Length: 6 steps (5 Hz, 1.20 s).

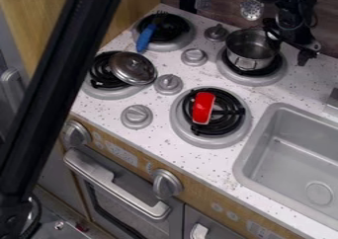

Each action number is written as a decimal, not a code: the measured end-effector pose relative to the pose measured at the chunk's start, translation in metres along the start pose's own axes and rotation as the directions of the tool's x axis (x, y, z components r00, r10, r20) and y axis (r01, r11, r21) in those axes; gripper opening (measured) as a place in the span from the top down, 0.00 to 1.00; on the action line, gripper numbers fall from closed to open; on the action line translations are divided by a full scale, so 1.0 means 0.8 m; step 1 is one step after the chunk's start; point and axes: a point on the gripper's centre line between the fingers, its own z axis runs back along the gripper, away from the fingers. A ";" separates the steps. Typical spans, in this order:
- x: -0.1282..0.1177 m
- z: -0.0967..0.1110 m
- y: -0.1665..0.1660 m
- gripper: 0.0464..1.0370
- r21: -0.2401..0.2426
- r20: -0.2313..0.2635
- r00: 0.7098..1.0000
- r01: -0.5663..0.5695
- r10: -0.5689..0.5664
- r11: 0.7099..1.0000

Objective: Move stainless pot between the two burners on the left

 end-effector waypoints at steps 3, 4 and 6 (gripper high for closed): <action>-0.036 -0.035 0.017 0.34 0.036 -0.127 0.991 -0.027 0.032 0.999; -0.044 -0.036 0.019 0.64 0.033 -0.138 0.990 -0.019 0.023 0.999; -0.050 -0.014 0.019 0.96 0.007 -0.153 0.988 0.026 -0.024 1.000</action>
